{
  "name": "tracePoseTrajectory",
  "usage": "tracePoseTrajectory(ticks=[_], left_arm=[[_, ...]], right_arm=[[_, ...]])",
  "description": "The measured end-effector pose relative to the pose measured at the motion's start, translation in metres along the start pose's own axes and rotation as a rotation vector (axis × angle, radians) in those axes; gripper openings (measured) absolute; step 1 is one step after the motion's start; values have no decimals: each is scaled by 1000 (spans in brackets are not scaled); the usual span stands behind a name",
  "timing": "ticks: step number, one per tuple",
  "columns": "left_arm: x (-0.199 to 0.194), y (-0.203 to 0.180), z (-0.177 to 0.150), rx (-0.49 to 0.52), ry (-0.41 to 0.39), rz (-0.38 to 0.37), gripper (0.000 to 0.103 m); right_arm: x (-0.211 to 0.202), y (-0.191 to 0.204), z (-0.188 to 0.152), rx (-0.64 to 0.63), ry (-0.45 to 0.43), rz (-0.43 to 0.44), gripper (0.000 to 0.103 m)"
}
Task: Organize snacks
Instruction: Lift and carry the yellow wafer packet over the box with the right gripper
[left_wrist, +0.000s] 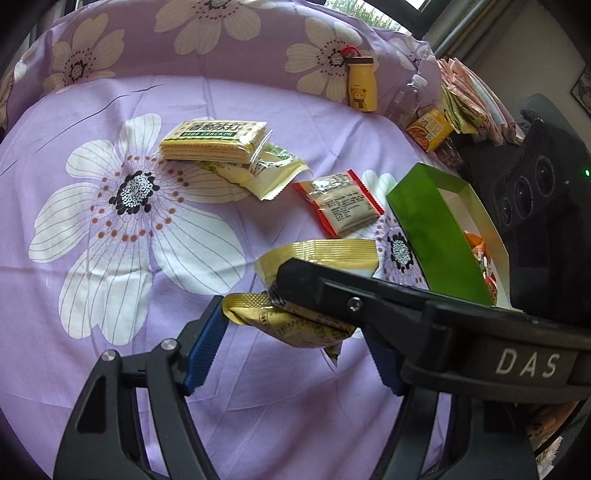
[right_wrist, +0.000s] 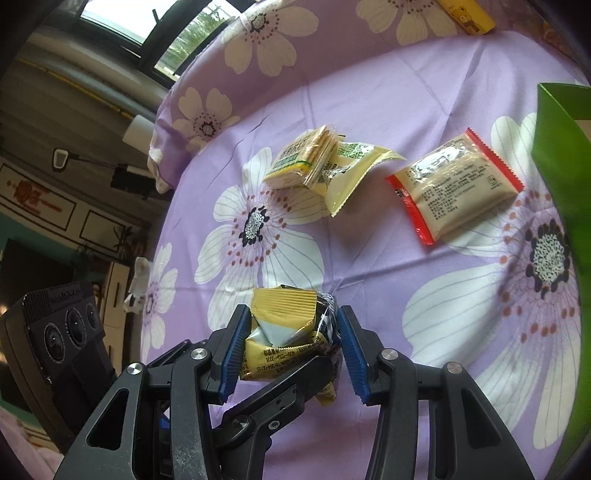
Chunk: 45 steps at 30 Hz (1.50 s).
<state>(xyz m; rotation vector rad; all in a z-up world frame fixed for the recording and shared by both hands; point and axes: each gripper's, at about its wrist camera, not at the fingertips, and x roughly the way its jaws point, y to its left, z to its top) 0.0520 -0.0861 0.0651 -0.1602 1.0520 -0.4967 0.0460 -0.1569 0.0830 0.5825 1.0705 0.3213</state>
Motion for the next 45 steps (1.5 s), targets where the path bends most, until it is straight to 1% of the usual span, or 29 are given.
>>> tracePoseTrajectory(ticks=[5,7,10,14,17,21,23,27,35,41,45], left_arm=[[3,-17,-8,49,10,4,72],[1,-22,-9,47,-10,16,72],[-6,-28,-10,44,-35,0,72],[-16,-40,-8,77,-74,-8,71],[-21,-50,-6,76,-98,-18,71],[-26,-68,2,118,-125,-16,71],[-25,-77,5,134,-130,-28,71],[-22,-97,10,151,-138,-49,71],[-16,-140,20,219,-147,-59,71],[-6,-169,24,261,-160,-102,71],[4,-187,28,287,-146,-128,71]], right_arm=[[-13,-10,-13,14,-26,0,50],[-17,-11,-13,15,-32,3,50],[-26,-4,-11,-24,-45,-23,50],[-44,5,-13,-78,-77,-45,50],[-57,6,-11,-84,-101,-52,50],[-76,2,-6,-96,-142,-44,50],[-85,-1,-5,-95,-161,-52,50],[-106,-13,-3,-78,-191,-65,50],[-143,-44,-1,-28,-270,-55,50],[-169,-65,-2,11,-335,-76,50],[-181,-82,-3,54,-365,-87,50]])
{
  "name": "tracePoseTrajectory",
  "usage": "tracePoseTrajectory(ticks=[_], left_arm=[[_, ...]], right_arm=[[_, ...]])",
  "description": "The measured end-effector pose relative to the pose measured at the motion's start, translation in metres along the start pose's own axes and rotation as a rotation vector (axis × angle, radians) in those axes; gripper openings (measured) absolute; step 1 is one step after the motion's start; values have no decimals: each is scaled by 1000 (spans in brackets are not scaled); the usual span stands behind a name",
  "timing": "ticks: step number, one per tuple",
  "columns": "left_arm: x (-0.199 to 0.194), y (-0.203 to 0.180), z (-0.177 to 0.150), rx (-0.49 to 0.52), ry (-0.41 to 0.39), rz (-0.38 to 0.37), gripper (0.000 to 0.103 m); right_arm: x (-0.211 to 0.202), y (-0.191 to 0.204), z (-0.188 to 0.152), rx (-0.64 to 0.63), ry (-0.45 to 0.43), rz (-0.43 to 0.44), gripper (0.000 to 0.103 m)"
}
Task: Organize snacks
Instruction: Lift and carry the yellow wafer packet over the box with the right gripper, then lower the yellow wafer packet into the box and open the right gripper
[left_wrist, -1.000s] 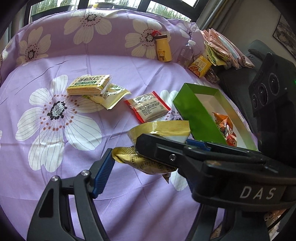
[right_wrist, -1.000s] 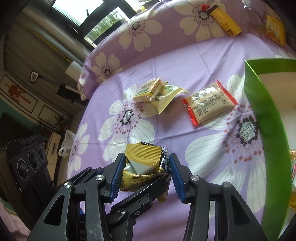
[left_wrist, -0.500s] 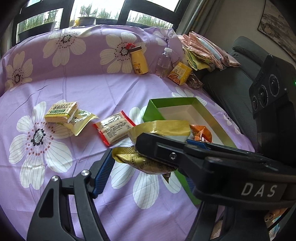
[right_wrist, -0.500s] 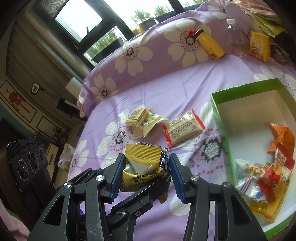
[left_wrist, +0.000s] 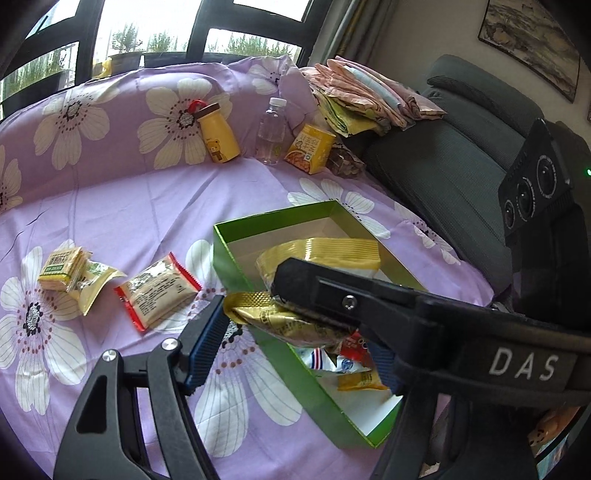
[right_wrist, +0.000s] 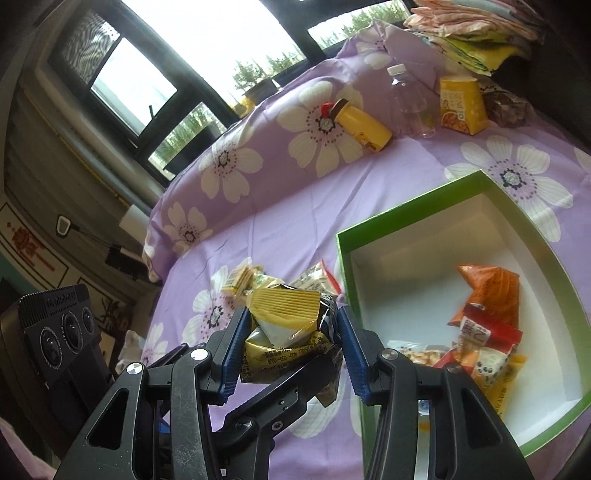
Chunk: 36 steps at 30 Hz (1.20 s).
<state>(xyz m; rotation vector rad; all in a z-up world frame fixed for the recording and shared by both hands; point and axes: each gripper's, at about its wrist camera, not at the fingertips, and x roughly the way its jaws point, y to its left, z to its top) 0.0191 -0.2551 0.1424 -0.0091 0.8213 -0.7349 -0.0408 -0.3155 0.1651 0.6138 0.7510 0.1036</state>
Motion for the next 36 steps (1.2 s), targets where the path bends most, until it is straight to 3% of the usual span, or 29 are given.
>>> tracePoseTrajectory(ticks=[9,19,36], left_arm=[[38,-20,5,12,51,-71,72],[74,-20,2,-36,120,-115,71],[87,-20,-4,-93,148,-122,72]], right_arm=[[-8,-41,6,91,-17,-59,50],[6,-73,7,172,25,-108,51],[11,-86,8,222,25,-176,51]])
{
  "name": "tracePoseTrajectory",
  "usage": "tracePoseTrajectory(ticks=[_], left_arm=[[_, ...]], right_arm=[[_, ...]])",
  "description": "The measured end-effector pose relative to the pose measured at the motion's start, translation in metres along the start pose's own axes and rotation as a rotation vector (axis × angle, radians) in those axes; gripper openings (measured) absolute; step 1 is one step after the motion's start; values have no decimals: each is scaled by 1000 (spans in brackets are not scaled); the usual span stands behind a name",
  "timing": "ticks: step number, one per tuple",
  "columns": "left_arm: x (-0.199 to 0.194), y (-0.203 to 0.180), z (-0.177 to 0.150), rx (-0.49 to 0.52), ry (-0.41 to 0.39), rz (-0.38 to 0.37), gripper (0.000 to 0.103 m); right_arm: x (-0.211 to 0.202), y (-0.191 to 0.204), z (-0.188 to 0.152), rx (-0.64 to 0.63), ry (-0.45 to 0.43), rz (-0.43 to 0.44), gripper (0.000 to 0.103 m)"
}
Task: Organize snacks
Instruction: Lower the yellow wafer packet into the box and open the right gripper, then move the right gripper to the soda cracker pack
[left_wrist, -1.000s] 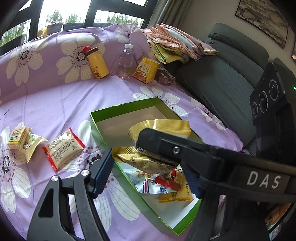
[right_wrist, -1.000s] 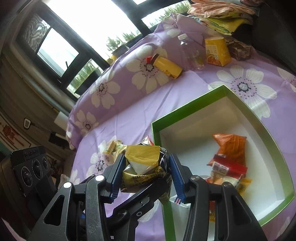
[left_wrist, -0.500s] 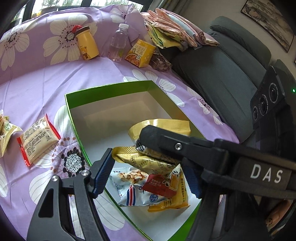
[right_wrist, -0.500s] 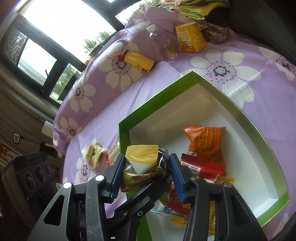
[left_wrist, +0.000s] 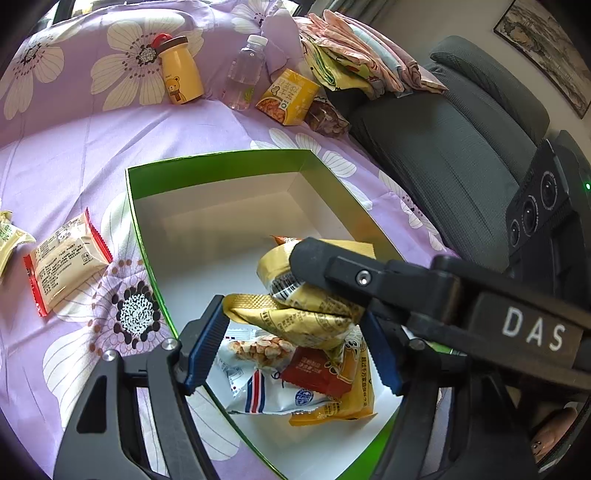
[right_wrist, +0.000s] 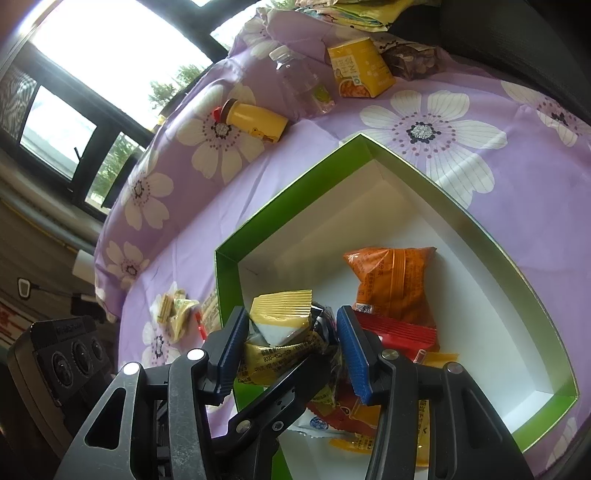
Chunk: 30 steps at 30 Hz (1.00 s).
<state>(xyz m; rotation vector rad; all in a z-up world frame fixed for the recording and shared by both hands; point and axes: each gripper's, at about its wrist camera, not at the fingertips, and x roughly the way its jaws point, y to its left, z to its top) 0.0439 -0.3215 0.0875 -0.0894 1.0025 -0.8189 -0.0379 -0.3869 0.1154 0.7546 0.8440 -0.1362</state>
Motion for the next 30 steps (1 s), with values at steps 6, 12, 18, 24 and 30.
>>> tracePoseTrajectory(ticks=[6,12,18,24,30], left_arm=[[-11,7,0,-40,-13,-32,74],[-46,26,-3,-83,-67,-25,85],[-105,62,-14,-139,-138,41,94],[-156,116,-34,-225,-140,182,101],[-195,173,-61,-317,-156,288,102]], right_arm=[[-8,-4,2,7,-38,-69,51],[-23,-1,3,10,-122,-104,67],[-33,12,1,-16,-166,-108,71],[-33,42,-8,-85,-161,-57,72],[-10,98,-29,-224,-95,5,80]])
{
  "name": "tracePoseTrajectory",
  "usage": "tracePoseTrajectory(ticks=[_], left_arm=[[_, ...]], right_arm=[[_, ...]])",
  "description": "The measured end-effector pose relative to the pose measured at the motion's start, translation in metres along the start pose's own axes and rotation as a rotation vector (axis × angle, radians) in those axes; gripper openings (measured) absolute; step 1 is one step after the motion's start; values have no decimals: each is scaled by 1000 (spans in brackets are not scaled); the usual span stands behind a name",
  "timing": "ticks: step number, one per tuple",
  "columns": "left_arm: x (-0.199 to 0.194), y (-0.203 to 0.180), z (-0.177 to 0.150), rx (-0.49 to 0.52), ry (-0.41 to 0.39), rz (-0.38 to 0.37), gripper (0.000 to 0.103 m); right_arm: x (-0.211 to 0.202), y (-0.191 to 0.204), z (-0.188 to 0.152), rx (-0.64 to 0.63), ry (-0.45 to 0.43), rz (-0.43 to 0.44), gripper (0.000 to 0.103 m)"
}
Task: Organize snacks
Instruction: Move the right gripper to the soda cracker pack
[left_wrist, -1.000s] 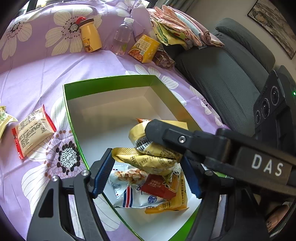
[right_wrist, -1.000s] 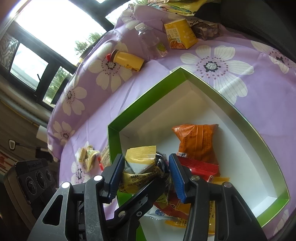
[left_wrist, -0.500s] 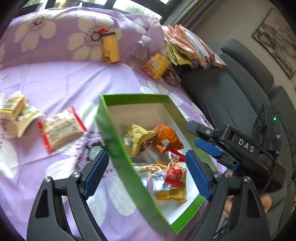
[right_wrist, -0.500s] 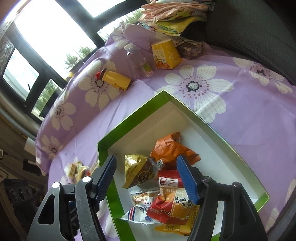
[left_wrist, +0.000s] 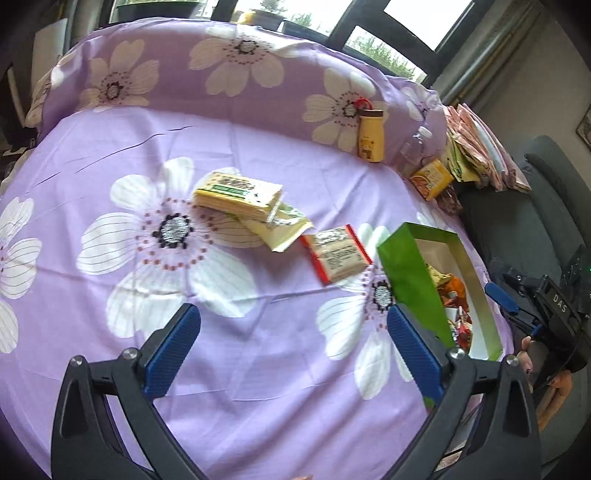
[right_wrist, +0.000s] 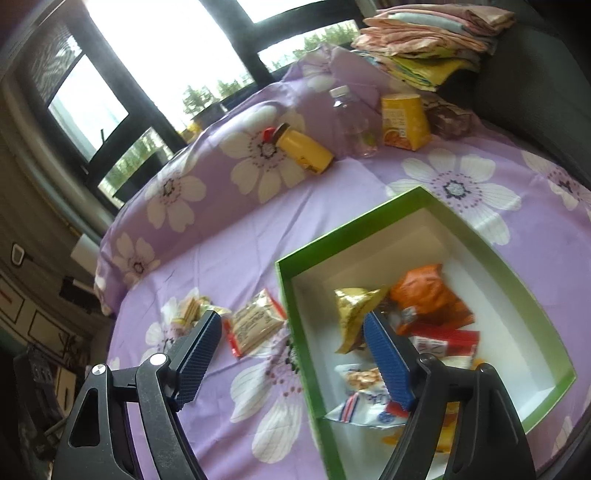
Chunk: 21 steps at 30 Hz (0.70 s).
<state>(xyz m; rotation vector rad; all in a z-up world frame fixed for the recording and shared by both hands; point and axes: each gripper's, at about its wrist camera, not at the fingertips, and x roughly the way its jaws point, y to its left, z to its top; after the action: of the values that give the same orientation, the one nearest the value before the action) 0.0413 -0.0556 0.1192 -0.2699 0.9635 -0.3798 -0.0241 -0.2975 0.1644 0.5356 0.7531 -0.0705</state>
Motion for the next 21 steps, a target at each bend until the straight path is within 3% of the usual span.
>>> tracePoseTrajectory(ticks=[6,9,12,16,21], left_arm=[[4,54,12,-153,21,33,102],[-1,70,15,-202,8,63,102],[-5,85,18,-243,15,78,102],[-13,105,22,-303,4,103,102],[-21,123,24,-379,2,64,102]], right_arm=[[73,54,-14,-104,196,-9,82],[110,74,-12,-73,280,56,82],[140,105,-3,-105,310,92,82],[178,160,7,-317,323,-26,82],[232,207,7,-537,418,-92,82]])
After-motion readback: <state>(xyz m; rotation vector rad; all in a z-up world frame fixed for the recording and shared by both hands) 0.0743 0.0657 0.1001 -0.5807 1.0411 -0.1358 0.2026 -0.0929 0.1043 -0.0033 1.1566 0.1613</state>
